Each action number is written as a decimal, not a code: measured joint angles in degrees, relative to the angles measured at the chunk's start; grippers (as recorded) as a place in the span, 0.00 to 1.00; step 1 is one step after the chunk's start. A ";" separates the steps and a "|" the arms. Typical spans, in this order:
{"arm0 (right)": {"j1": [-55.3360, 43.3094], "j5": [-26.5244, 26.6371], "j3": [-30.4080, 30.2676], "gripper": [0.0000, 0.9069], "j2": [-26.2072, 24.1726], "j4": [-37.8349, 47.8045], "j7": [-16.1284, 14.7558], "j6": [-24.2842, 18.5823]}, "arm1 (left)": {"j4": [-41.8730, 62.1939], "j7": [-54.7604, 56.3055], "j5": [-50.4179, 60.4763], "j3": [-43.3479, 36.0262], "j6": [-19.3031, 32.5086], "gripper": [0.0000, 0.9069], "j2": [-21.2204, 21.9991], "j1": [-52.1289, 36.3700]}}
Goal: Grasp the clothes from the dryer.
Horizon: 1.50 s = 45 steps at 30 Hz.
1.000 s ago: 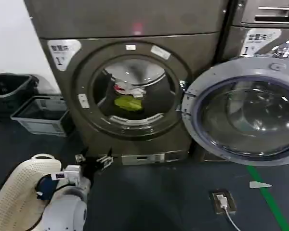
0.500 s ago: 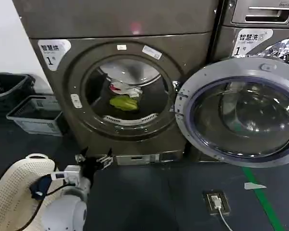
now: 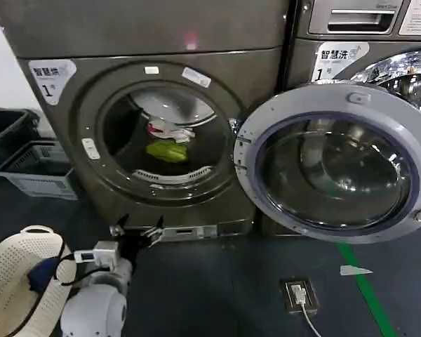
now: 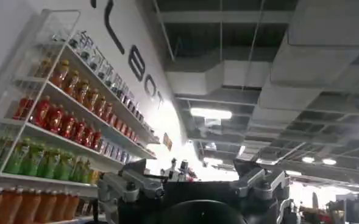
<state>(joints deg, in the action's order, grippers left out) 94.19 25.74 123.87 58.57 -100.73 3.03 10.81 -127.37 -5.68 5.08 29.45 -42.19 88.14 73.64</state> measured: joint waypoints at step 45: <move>0.41 2.28 0.13 1.00 2.51 -0.25 2.73 -2.15 | -0.42 0.51 -0.40 0.11 0.00 1.00 -0.20 0.08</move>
<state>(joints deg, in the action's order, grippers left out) 94.59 28.02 124.00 61.08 -100.98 5.77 8.67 -127.79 -5.17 4.69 29.57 -42.19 87.94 73.72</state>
